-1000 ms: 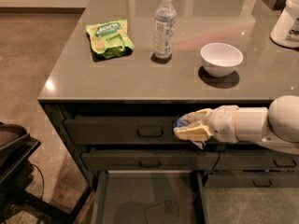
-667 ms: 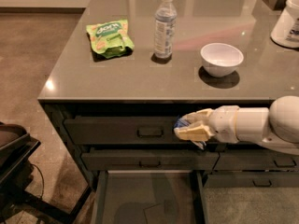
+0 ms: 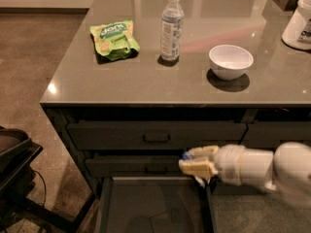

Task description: Place rxbar blueberry into bottom drawer

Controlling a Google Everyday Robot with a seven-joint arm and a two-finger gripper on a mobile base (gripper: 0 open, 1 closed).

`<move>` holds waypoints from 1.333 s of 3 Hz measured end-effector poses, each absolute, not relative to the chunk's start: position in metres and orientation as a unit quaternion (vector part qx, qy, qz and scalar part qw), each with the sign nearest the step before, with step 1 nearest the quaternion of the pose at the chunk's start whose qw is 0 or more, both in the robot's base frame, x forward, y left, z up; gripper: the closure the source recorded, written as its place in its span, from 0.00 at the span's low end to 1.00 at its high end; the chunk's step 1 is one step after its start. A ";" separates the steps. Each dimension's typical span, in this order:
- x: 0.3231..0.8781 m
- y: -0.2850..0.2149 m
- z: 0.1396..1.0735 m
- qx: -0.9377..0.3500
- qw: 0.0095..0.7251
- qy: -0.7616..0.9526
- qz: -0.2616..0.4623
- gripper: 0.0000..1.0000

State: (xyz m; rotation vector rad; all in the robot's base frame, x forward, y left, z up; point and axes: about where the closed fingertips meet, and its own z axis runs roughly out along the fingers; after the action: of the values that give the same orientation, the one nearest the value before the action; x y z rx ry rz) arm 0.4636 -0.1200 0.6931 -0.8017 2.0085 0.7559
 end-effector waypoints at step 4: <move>0.421 -0.111 0.550 -0.204 0.378 0.840 0.330 1.00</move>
Offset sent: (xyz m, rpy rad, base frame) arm -0.0347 0.0069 -0.0737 0.0458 0.0883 -0.0888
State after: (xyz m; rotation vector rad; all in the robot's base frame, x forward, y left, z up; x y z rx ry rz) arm 0.4213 -0.1114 0.5499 -0.5224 2.1482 0.8435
